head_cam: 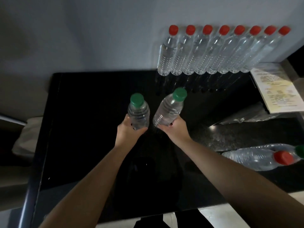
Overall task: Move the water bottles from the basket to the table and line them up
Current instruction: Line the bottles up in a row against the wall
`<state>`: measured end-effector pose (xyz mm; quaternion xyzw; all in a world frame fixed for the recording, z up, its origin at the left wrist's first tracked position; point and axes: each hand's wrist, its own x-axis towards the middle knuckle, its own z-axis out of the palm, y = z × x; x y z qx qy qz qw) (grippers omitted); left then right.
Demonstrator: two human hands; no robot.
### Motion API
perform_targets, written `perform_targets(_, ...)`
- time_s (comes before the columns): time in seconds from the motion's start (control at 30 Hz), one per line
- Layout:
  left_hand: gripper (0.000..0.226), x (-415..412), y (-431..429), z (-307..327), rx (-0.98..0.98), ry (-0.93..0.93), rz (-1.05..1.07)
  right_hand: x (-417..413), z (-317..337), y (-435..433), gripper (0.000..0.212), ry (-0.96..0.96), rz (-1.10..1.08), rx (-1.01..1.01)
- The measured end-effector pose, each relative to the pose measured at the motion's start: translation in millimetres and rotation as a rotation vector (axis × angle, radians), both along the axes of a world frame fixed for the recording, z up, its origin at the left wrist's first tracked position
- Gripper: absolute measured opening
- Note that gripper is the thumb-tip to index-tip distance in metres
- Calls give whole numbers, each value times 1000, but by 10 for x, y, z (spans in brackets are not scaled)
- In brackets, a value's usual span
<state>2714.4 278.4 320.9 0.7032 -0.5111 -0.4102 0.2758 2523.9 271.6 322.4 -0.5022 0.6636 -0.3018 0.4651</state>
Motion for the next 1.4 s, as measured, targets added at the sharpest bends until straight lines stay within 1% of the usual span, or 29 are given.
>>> perform_targets(0.1, 57, 76, -547, 173, -32, -53, -20, 96, 200, -494, 50, -14, -49, -35)
perform_targets(0.2, 58, 146, -1010, 214, -19, -65, 1, 189, 220, -935, 49, -22, -80, -60)
perform_targets(0.37, 56, 158, -1578, 44, -78, -54, 67, 274, 60, -1580, 58, -24, -173, -78)
perform_targets(0.53, 58, 1, -2008, -210, -120, -48, 111, 327, -252, -2016, 58, 6, -213, -100)
perform_targets(0.7, 54, -93, -2234, -375, -151, -25, 108, 390, -440, -2178, 58, 52, -210, -116)
perform_targets(0.9, 54, -62, -2309, -416, -185, -26, 73, 461, -504, -2249, 58, 43, -200, -161)
perform_targets(1.1, 63, -65, -2270, -449, -202, -6, 60, 424, -464, -2181, 55, 26, -174, -179)
perform_targets(1.17, 64, -65, -2252, -466, -212, 10, 66, 384, -484, -2144, 47, 71, -164, -182)
perform_targets(1.3, 54, -73, -2277, -533, -239, -23, 68, 301, -520, -2147, 43, 252, -171, -129)
perform_targets(1.4, 54, -94, -2379, -577, -268, -82, 76, 303, -492, -2192, 40, 272, -151, -101)
